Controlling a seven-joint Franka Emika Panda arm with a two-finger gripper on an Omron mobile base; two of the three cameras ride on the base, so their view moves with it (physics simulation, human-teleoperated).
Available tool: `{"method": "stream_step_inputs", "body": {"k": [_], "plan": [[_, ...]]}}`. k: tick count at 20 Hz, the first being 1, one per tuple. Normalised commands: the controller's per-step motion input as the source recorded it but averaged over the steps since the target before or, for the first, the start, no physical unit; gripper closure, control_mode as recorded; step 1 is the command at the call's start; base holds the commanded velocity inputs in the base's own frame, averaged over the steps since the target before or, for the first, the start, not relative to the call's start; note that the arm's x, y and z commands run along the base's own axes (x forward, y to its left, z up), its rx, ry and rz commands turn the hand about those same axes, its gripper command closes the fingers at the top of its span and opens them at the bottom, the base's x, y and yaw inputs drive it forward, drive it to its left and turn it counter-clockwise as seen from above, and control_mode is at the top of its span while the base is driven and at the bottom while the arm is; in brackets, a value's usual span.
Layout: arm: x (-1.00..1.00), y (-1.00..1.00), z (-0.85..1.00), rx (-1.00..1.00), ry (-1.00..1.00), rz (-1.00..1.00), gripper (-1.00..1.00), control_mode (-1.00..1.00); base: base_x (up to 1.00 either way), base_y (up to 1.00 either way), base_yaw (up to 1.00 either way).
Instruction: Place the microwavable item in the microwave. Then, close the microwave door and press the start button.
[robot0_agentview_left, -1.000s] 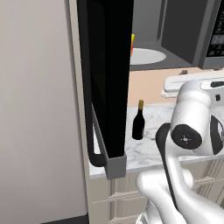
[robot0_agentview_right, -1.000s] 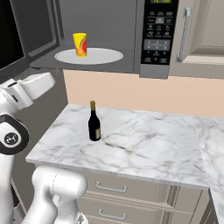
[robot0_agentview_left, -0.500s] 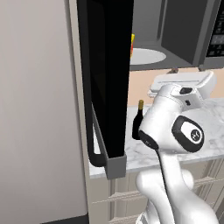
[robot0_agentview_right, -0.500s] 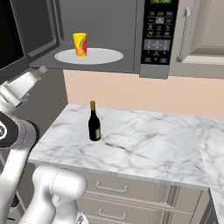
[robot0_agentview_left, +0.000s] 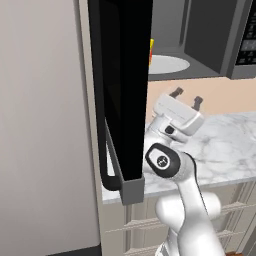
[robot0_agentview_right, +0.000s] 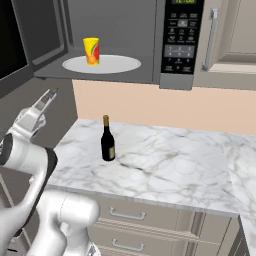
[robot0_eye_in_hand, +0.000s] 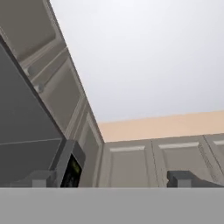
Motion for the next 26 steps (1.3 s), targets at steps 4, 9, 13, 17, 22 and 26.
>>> {"method": "stream_step_inputs", "body": {"k": [4,9,13,17,22,26], "plan": [[-0.67,0.00,-0.48,-0.15,-0.20,-0.07,-1.00,-1.00,0.00,0.00,0.00],[-0.65,0.16,-0.11,-0.11,-0.17,-0.05,-1.00,-1.00,0.00,0.00,0.00],[-0.65,0.36,-0.07,-0.04,-0.01,-0.01,-1.00,-1.00,0.00,0.00,0.00],[-0.71,0.40,-0.10,0.00,0.02,0.00,-1.00,-1.00,0.00,0.00,0.00],[-0.78,0.43,-0.02,0.02,0.11,0.00,-1.00,-1.00,0.00,0.00,0.00],[-0.55,0.63,-0.22,0.00,0.19,0.00,-1.00,-1.00,0.00,0.00,0.00]]}}
